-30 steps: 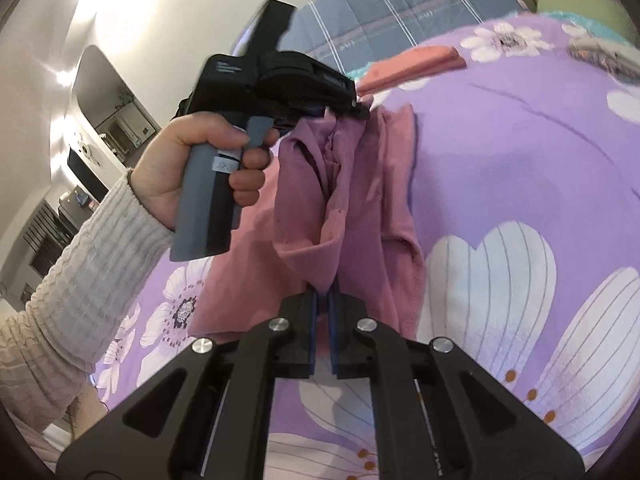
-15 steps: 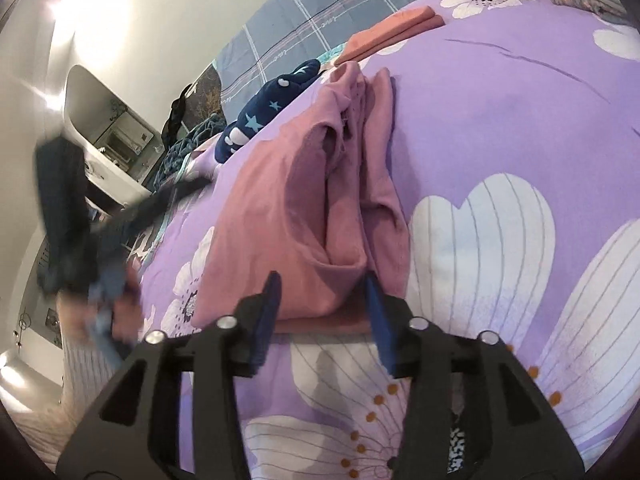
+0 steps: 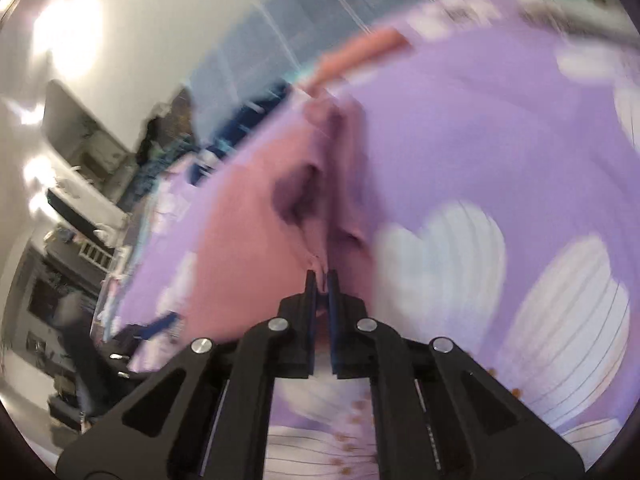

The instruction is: Fold small clothes

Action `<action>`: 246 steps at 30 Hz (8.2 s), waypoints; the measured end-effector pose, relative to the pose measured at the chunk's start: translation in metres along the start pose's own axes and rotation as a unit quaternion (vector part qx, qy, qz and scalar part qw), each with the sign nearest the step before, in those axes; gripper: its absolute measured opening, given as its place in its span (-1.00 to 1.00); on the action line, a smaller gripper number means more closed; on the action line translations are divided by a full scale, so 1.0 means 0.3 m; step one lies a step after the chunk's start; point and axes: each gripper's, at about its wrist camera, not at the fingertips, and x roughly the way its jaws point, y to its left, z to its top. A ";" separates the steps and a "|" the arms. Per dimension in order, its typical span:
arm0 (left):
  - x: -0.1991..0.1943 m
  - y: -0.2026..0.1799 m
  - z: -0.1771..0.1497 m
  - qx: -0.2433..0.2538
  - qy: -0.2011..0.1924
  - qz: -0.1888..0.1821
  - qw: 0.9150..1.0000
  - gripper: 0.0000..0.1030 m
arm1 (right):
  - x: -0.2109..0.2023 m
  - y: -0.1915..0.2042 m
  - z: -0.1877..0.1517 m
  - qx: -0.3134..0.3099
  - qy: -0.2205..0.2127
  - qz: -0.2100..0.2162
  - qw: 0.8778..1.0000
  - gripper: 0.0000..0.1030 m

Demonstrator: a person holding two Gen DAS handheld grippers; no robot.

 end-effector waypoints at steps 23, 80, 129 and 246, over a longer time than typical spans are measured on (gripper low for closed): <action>-0.022 -0.077 0.032 0.015 0.008 -0.118 0.993 -0.77 | -0.053 0.122 0.080 -0.149 -0.006 -0.062 0.987 -0.66; 0.001 -0.142 0.116 0.019 -0.048 -0.152 0.987 -0.15 | 0.068 0.261 0.164 -0.303 -0.069 -0.120 0.943 -0.12; 0.259 0.125 0.282 -0.062 -0.003 -0.139 0.988 0.62 | 0.240 0.094 0.353 -0.190 0.051 -0.019 0.980 0.15; 0.012 -0.158 1.233 0.123 -0.287 -0.051 0.949 -0.54 | -0.141 0.361 0.957 -0.278 -0.310 -0.128 0.900 -0.63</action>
